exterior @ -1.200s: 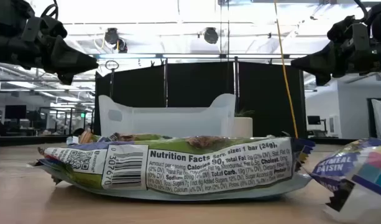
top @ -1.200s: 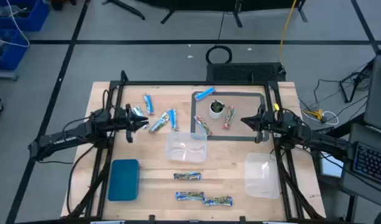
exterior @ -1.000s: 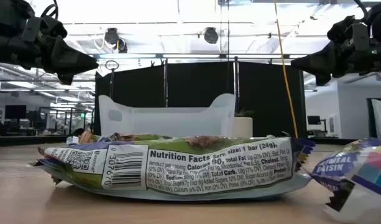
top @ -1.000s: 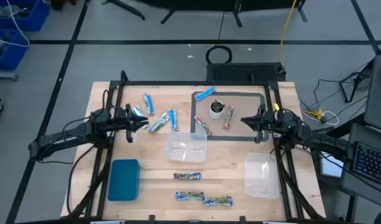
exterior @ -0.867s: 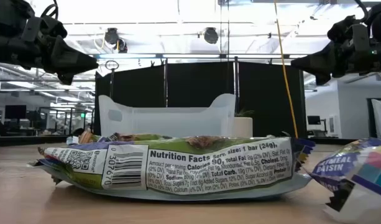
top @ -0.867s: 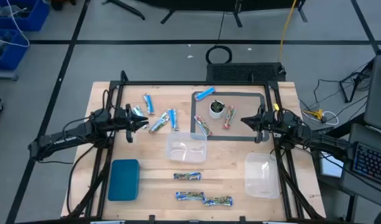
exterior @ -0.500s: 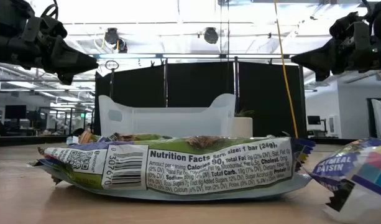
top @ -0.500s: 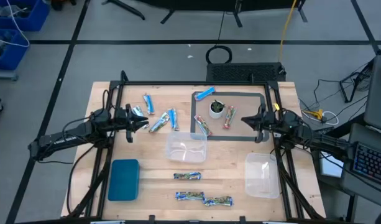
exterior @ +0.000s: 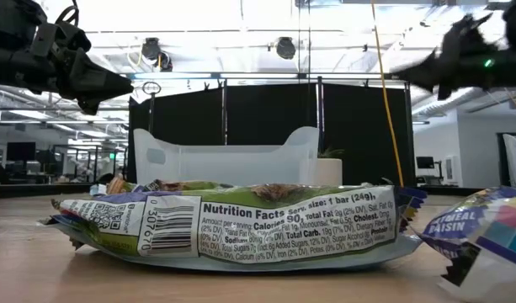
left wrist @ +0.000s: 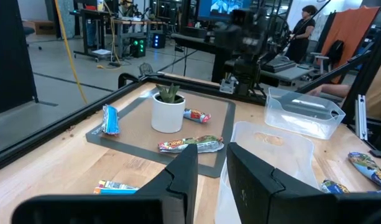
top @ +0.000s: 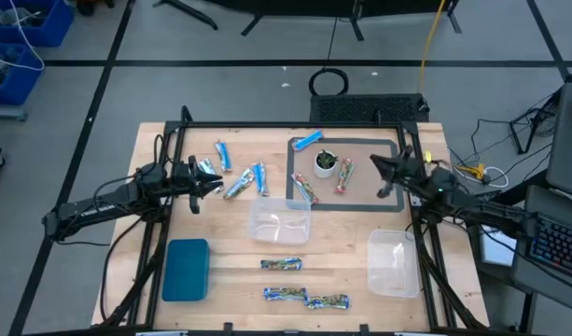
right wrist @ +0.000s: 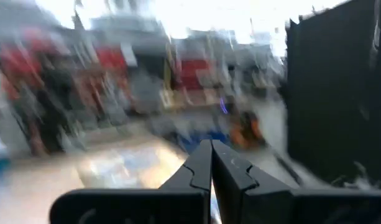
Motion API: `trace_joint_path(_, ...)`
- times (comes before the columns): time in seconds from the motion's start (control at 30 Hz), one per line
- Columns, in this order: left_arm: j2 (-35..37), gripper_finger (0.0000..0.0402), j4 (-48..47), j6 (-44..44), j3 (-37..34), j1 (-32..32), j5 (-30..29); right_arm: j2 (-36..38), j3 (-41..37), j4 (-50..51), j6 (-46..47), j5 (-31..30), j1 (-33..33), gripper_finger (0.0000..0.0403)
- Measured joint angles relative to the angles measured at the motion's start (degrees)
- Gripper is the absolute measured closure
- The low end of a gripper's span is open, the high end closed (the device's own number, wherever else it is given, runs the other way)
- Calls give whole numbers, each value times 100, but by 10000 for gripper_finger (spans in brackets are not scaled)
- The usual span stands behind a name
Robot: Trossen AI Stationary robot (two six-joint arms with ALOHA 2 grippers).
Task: Pick and place Granola Bars by type
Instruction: Put the red granola bar into the right transparent bin
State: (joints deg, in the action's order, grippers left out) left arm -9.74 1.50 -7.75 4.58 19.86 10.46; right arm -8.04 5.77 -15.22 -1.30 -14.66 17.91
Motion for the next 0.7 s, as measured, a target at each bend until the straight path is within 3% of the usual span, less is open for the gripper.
trace_joint_path(0.23,0,309,0,0,0,0,-2,-2360,1861,670,-101,-1118,71,399)
trace_joint_path(0.33,0,309,4,0,0,-2,0,-3383,2941,1096,-408,-1228,396,399)
trace_joint_path(0.47,1,309,4,1,0,-2,0,-4622,4272,1815,-707,-1014,932,399)
trace_joint_path(0.7,0,309,4,2,0,-2,0,-6146,5866,2171,-714,74,1811,399)
